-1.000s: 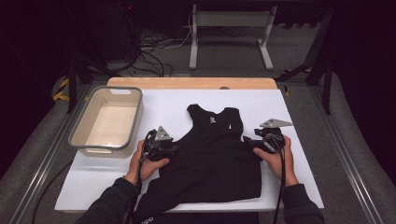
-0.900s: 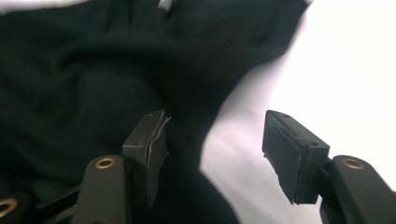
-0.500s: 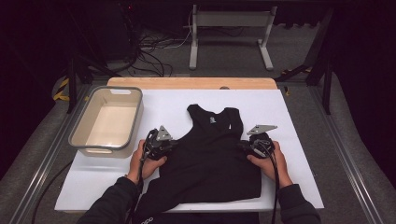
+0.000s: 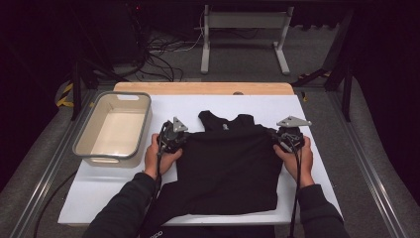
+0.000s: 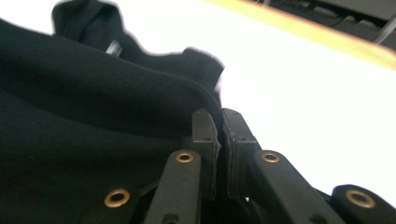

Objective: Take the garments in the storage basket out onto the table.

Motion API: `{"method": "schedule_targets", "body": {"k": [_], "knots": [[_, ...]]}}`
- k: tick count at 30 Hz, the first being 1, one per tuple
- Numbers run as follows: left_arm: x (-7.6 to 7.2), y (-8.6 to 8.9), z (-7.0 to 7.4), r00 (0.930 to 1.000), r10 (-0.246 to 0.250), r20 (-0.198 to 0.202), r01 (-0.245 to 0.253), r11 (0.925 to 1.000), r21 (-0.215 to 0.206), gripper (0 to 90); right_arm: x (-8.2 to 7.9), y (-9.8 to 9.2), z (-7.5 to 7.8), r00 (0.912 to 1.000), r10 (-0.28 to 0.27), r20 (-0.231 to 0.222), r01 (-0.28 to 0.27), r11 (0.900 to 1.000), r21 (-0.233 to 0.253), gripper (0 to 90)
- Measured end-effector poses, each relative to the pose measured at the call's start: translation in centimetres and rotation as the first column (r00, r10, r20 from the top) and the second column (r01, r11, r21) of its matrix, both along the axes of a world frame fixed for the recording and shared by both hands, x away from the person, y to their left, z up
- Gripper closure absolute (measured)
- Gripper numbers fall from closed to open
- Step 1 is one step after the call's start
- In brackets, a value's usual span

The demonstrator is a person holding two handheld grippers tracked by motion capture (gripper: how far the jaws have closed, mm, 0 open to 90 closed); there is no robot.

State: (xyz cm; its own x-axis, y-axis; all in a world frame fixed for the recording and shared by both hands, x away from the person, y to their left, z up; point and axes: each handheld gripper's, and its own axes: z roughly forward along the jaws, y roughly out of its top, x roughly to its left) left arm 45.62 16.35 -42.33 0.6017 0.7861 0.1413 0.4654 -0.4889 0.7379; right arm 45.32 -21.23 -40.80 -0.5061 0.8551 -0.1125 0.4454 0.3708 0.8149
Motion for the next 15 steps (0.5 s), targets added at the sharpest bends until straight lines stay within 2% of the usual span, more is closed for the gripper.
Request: {"method": "schedule_targets", "body": {"k": [3,5,7,8,10,12,13,15], "knots": [[1.7,0.2,1.3,0.9991,0.033,0.026,-0.033,0.9993,0.016,87.2,1.3,0.3,0.8,0.9993,-0.019,0.033,0.019,1.0,-0.005,84.8],[2.9,0.4,2.0,0.9984,0.05,0.024,-0.051,0.9987,0.003,87.1,2.0,0.6,1.3,0.9981,-0.028,0.054,0.028,1.0,-0.005,84.7],[3.9,0.6,2.6,0.9965,0.067,0.05,-0.069,0.9971,0.031,87.1,2.7,1.0,1.6,0.9963,-0.037,0.077,0.038,0.999,-0.011,84.7],[3.9,0.6,2.6,0.9965,0.067,0.05,-0.069,0.9971,0.031,87.1,3.1,1.2,1.7,0.9956,-0.038,0.086,0.04,0.999,-0.012,84.7],[5.0,0.8,3.2,0.9943,0.095,0.048,-0.097,0.9949,0.03,87.1,3.6,1.5,1.8,0.993,-0.048,0.108,0.049,0.999,-0.007,84.6],[5.3,0.9,3.3,0.9938,0.1,0.048,-0.1,0.9949,0.009,86.9,3.9,2.0,1.7,0.9914,-0.05,0.121,0.05,0.999,0.006,83.8],[5.4,0.8,3.3,0.9938,0.1,0.047,-0.101,0.9949,0.008,86.4,4.1,2.2,1.6,0.9925,-0.043,0.115,0.043,0.999,0.003,81.1],[5.3,0.7,3.2,0.9929,0.109,0.047,-0.11,0.994,0.001,83.7,4.3,2.6,1.4,0.9916,-0.048,0.12,0.05,0.999,-0.01,68.3]]}}
